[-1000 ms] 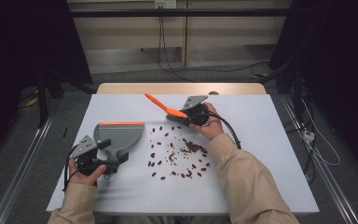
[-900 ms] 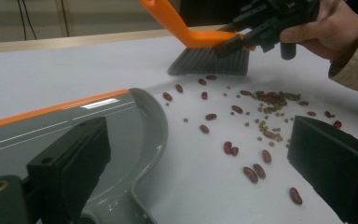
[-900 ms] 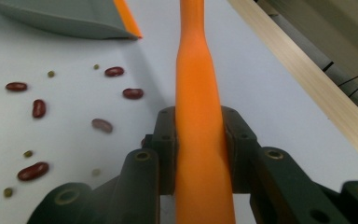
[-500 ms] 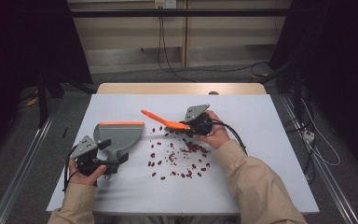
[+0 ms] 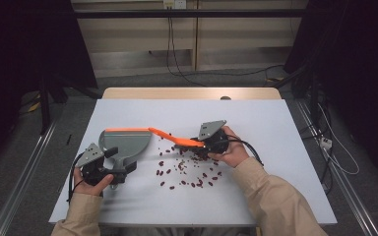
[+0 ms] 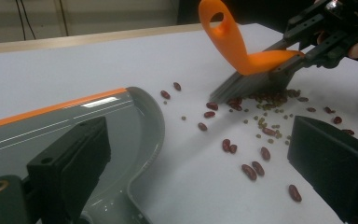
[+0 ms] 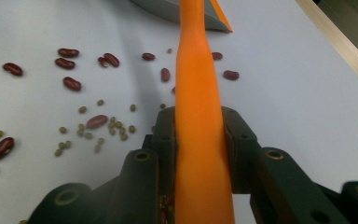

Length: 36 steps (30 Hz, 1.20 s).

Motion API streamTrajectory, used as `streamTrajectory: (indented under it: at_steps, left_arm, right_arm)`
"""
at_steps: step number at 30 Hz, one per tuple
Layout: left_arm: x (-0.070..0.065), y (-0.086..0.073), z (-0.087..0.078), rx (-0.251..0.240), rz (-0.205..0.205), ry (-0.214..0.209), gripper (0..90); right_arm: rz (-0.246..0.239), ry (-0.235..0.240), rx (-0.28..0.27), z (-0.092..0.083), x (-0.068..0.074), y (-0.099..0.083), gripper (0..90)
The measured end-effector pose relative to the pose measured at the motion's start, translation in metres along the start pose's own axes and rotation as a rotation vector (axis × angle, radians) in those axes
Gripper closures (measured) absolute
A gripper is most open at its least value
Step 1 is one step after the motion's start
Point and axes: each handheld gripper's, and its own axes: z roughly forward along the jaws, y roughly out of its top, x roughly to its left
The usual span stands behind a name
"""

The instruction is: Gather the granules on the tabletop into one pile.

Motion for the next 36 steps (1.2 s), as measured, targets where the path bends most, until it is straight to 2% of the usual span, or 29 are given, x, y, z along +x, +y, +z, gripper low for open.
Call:
streamTrajectory:
  at_steps: [5,9,14,19,28,30,32,36]
  left_arm:
    - [0.000,0.000,-0.001,-0.007,-0.008,0.007,5.6]
    - [0.000,0.000,0.000,-0.003,-0.007,0.003,5.7]
    - [0.000,0.000,0.000,-0.002,-0.006,-0.001,5.6]
    - [0.002,-0.001,0.000,-0.002,-0.014,-0.001,5.6]
    - [0.004,-0.001,0.000,-0.002,-0.022,-0.002,5.6]
    - [0.004,-0.001,0.000,-0.002,-0.022,0.000,5.6]
    - [0.004,-0.001,0.000,-0.002,-0.025,0.001,5.6]
    - [0.005,-0.002,-0.001,-0.003,-0.025,0.004,5.6]
  right_arm:
    - [-0.012,-0.030,-0.024,-0.006,0.002,0.005,71.3]
    - [0.017,-0.074,-0.074,-0.008,-0.009,0.010,71.4]
    - [0.050,-0.120,-0.084,0.007,-0.028,0.016,71.4]
    - [0.048,-0.142,-0.073,0.031,-0.041,0.024,71.4]
    - [0.013,-0.136,-0.052,0.062,-0.054,0.035,71.4]
    - [-0.007,-0.120,-0.029,0.068,-0.055,0.037,71.4]
    - [-0.014,-0.086,-0.034,0.072,-0.054,0.038,71.4]
    - [-0.042,-0.050,-0.025,0.072,-0.048,0.038,71.3]
